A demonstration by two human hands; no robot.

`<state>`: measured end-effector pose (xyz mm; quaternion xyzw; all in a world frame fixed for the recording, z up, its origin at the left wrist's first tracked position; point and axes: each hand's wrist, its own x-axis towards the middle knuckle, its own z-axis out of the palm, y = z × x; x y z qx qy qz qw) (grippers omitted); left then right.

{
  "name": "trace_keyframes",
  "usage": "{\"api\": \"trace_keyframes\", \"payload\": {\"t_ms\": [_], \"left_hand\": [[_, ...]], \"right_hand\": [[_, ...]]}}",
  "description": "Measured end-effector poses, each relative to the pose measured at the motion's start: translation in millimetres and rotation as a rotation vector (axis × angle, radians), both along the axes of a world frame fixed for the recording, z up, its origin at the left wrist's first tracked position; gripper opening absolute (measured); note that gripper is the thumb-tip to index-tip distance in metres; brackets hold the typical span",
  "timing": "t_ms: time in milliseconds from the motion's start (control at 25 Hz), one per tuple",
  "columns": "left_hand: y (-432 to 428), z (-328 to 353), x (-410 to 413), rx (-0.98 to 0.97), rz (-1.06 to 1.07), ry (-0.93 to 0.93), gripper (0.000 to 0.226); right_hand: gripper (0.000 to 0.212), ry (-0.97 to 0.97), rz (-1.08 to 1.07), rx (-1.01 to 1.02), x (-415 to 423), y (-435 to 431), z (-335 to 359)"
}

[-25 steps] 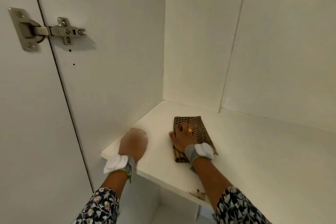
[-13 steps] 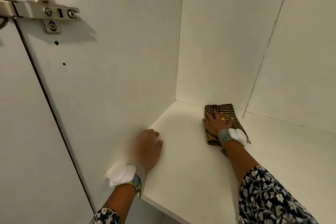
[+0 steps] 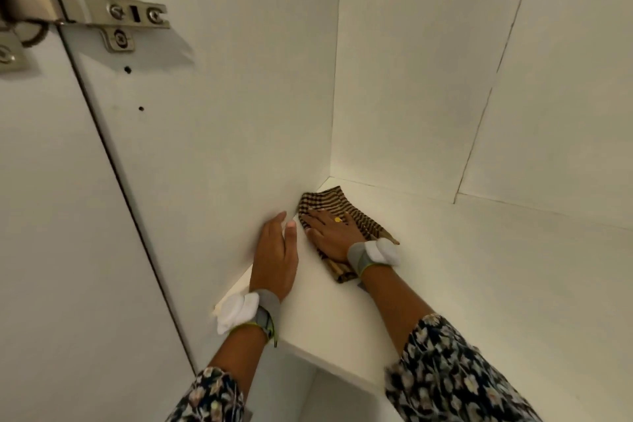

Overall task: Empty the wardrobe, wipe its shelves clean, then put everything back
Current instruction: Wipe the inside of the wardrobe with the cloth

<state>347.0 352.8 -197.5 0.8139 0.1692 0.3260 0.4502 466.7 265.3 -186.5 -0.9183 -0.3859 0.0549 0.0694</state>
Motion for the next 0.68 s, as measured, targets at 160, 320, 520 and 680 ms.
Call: {"api": "trace_keyframes", "payload": {"t_ms": [160, 320, 520, 680], "left_hand": [[-4.6, 7.0, -20.9, -0.186, -0.034, -0.066, 0.040], [-8.2, 1.9, -67.3, -0.245, -0.066, -0.096, 0.040], [0.8, 2.5, -86.9, -0.303, -0.070, -0.057, 0.047], [1.8, -5.0, -92.7, -0.124, -0.032, 0.024, 0.044]], "right_hand": [[0.048, -0.004, -0.100, 0.037, -46.4, -65.2, -2.1], [0.050, 0.008, -0.363, 0.021, -79.8, -98.4, -2.2], [0.051, -0.039, -0.192, -0.037, -129.8, -37.0, -2.0], [0.050, -0.042, 0.002, -0.027, -165.0, -16.5, 0.9]]}}
